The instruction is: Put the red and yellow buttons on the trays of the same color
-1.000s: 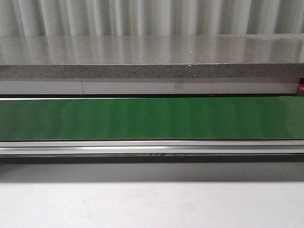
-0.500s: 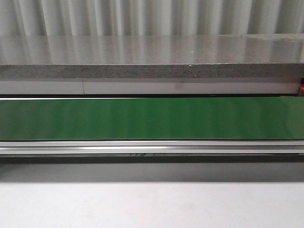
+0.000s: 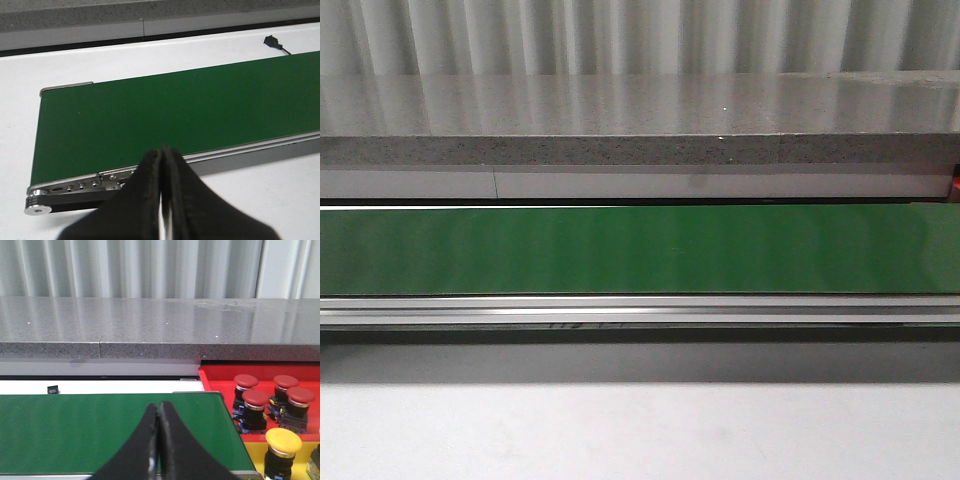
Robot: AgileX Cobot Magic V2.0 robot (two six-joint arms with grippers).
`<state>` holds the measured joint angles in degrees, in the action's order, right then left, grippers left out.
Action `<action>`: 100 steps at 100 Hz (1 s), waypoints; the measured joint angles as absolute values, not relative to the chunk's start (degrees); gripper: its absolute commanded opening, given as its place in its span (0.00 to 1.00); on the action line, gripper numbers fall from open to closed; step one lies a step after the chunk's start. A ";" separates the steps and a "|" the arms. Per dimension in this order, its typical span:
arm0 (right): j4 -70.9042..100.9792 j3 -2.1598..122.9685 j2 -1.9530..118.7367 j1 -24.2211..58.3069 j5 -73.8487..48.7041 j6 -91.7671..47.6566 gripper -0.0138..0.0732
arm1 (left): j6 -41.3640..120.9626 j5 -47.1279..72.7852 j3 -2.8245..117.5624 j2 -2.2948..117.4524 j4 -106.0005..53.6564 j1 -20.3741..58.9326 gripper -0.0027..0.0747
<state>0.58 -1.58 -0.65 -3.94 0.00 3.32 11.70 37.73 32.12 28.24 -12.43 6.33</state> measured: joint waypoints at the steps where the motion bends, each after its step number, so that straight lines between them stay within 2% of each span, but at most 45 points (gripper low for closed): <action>1: 0.58 -1.58 -0.65 -3.94 0.00 3.32 0.08 | 11.70 37.73 32.12 28.24 -12.43 6.33 0.01; 73: 0.58 -1.58 -0.65 -3.94 0.00 3.44 0.08 | 11.70 37.50 31.14 27.28 -12.43 6.33 0.01; 100: 0.58 -1.58 -0.65 -3.94 0.00 3.44 0.08 | 7.34 21.78 22.02 21.16 -10.33 6.23 0.01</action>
